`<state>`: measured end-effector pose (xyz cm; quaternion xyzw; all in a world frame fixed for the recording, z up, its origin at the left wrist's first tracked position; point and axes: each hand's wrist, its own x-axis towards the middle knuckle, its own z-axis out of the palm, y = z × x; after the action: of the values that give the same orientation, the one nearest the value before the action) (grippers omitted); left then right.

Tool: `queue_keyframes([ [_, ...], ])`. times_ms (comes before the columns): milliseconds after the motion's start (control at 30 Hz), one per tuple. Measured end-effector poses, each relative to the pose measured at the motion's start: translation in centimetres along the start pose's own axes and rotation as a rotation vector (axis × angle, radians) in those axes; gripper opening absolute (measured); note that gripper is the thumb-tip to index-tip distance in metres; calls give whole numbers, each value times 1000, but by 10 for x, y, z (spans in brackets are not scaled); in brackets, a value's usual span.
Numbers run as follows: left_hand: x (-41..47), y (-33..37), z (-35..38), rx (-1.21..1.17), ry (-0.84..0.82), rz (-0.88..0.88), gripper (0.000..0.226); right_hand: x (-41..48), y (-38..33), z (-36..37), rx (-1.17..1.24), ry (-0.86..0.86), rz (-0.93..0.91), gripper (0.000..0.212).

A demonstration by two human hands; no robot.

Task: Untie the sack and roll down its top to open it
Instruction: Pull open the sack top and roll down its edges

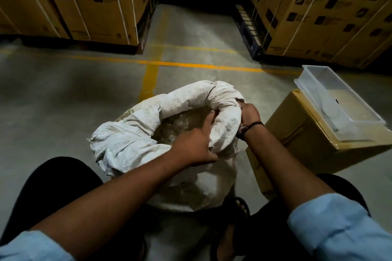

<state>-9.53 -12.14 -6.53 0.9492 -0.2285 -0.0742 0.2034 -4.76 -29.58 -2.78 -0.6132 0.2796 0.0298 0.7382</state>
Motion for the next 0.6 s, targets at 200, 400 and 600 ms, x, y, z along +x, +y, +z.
queue_keyframes([
  [200,11,-40,-27,0,32,-126,87,-1,-14,-12,-934,239,-836,75],
  [400,29,-42,-37,-172,-55,-129,61,-28,11,-1,-1781,-413,-1410,118],
  [600,33,-45,-52,-317,-186,-217,60,-4,41,9,-1856,-113,-1504,115],
])
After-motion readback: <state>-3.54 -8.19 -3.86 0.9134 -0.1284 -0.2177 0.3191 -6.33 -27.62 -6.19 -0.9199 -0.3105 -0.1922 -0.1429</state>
